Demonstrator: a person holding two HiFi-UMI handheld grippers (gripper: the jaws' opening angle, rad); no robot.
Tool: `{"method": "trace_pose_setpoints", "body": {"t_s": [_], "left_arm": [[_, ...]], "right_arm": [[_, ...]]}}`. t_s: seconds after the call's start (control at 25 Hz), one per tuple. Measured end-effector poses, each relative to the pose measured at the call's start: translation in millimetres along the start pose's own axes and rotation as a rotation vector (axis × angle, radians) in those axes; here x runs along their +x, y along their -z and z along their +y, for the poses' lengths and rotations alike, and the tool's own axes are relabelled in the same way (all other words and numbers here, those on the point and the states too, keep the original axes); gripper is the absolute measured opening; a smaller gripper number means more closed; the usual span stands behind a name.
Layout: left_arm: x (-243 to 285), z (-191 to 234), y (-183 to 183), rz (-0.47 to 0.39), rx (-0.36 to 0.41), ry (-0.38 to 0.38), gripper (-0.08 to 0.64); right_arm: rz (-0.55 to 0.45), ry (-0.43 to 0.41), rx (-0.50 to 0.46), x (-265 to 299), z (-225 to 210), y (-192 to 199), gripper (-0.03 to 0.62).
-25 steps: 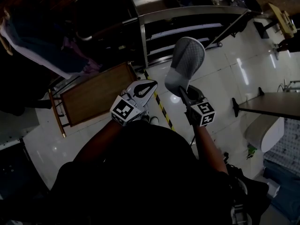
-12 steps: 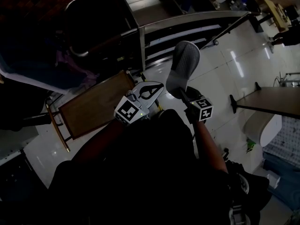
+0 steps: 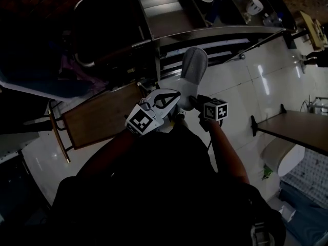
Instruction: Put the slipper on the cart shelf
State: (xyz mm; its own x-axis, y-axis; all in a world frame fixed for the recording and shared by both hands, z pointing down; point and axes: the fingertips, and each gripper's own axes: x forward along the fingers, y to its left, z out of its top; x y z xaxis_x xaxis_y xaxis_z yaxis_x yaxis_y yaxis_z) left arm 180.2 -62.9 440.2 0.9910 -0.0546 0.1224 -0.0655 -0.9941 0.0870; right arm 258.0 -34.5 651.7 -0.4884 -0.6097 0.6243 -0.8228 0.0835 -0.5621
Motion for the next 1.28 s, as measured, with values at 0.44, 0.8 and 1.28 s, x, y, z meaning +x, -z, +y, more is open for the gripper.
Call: {"method": "trace_pose_setpoints", "body": {"t_s": [0.44, 0.8, 1.28], "left_arm": [[72, 57, 9, 0.039, -0.052, -0.155, 0.001], [93, 89, 21, 0.045, -0.074, -0.229, 0.001], [87, 109, 31, 0.060, -0.112, -0.303, 0.001]], "right_arm": [[0.134, -0.161, -0.022, 68, -63, -67, 0.063], [0.084, -0.251, 0.024, 128, -81, -137, 0.063], [-0.033, -0.286, 0.018, 176, -80, -203, 0.065]]}}
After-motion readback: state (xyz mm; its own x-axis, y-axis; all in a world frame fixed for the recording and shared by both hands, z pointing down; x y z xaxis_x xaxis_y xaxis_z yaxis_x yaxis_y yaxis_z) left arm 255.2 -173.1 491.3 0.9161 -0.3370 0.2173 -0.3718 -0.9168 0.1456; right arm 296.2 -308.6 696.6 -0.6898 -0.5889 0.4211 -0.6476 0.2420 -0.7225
